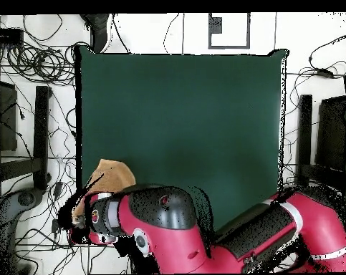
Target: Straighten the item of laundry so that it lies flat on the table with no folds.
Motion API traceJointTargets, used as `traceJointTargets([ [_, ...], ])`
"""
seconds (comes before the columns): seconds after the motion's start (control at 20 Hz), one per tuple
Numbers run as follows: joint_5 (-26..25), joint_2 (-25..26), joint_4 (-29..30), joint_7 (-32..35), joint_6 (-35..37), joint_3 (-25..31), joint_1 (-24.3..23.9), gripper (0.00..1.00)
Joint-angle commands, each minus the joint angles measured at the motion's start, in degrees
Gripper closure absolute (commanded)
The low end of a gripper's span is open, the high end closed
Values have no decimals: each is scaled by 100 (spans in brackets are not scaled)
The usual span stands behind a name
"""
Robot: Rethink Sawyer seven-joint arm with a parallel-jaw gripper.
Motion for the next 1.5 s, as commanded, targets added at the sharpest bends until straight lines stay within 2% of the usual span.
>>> traceJointTargets([
  [0.05, 71, -525, 581, -1890, 219, -813, 109, 100],
  [0.15, -179, -683, 485, -2213, 274, -1203, 71, 100],
  [0.2, -489, -778, 420, -2417, 294, -1573, 61, 100],
  [0.45, -1374, -1448, 268, -2887, 333, -2409, 189, 100],
  [0.7, -1764, -1505, -159, -4735, 480, -3681, -63, 100],
  [0.85, -1848, -1667, -267, -5244, 408, -3939, -103, 100],
  [1.05, -1555, -1796, -511, -5996, 42, -4023, -258, 100],
  [1.25, -1451, -1979, -560, -6470, -72, -4023, -400, 100],
  [1.5, -555, -2324, -996, -7392, -878, -3684, -725, 100],
])
